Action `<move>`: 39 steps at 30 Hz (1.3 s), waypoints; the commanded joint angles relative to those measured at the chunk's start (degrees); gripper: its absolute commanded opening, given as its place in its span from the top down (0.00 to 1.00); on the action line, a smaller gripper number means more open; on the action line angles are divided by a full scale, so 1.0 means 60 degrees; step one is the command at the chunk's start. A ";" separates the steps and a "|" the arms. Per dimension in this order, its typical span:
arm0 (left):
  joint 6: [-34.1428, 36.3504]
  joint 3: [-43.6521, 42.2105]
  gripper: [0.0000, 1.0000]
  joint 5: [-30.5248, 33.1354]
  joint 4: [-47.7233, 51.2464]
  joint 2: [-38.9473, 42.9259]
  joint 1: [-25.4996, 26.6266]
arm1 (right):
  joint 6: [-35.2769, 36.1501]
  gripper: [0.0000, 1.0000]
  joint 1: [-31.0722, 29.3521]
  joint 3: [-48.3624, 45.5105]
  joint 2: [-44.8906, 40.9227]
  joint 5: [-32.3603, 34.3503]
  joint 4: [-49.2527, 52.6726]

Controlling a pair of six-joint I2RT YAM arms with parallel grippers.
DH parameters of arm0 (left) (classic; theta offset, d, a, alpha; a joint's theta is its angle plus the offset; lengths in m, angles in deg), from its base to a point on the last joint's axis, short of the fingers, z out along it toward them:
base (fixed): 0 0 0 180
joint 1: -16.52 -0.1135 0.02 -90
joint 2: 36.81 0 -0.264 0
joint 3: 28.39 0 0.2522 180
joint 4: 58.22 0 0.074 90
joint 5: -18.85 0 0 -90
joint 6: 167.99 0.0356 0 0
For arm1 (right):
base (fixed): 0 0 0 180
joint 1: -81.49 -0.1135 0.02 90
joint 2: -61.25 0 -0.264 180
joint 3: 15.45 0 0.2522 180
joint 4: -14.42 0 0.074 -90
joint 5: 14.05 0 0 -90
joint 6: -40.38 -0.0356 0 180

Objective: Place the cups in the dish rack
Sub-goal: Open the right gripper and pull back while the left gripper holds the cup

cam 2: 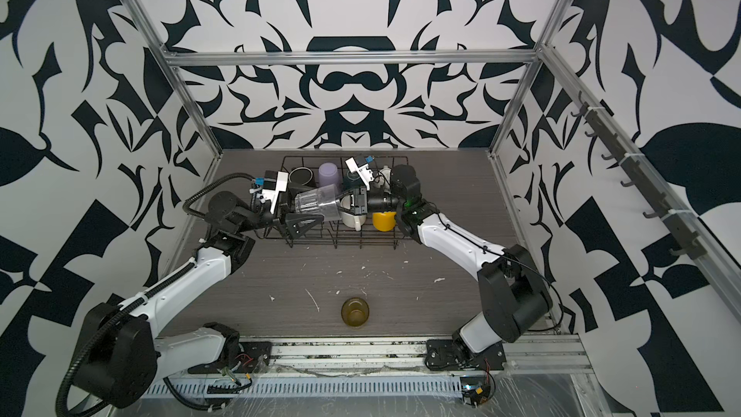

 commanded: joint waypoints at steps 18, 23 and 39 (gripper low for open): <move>0.1553 0.0428 1.00 0.0997 0.2229 0.1445 0.0124 | 0.0325 0.53 0.0168 0.0488 -0.0253 0.0439 -0.0260; 0.2032 0.0507 1.00 0.1636 0.3155 0.1709 0.0115 | 0.0952 0.46 0.0546 0.0392 -0.0547 0.0890 0.0915; 0.3032 0.1778 1.00 0.5197 0.7267 0.1529 0.0111 | 0.4973 0.33 0.0685 0.0293 -0.2960 0.6735 0.6522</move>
